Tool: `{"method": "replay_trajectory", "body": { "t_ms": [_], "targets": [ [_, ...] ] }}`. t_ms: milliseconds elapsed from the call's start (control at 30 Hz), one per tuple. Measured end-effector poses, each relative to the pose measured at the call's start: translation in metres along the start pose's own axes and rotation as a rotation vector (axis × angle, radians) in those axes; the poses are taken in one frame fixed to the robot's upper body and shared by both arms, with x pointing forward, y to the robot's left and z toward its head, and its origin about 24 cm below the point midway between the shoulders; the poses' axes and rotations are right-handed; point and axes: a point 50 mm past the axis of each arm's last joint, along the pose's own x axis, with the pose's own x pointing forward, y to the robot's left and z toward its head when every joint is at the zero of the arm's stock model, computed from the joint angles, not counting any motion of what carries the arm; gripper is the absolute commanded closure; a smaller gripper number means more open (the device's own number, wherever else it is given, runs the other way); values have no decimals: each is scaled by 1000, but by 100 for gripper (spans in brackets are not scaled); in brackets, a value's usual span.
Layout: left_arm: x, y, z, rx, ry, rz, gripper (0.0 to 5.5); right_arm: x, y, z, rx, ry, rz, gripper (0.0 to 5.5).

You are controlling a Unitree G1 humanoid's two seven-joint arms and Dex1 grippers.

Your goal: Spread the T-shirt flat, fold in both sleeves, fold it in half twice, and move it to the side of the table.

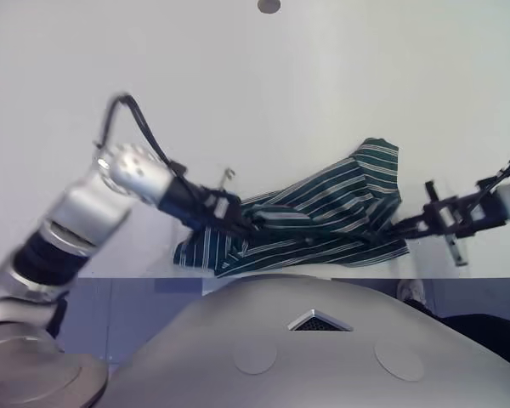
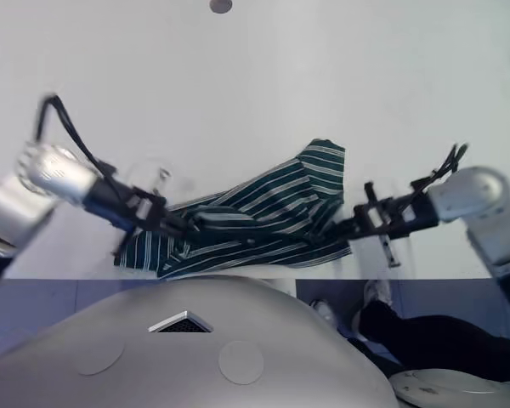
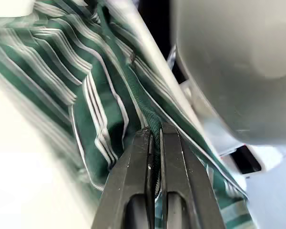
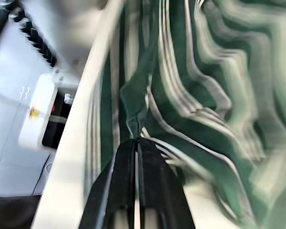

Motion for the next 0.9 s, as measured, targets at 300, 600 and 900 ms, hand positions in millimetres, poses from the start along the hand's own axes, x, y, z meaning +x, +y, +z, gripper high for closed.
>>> {"method": "replay_trajectory", "body": {
  "t_ms": [300, 600, 900],
  "targets": [
    [-94, 71, 52, 57, 151, 178, 550, -74, -91, 99, -59, -23, -220, 546],
    [-75, 196, -17, 186, 684, 785, 550, 19, -220, 65, -166, 304, -698, 546],
    [-92, 218, -5, 415, 781, 1299, 446, 29, -262, 110, -451, 553, -1292, 467]
  ]
}}
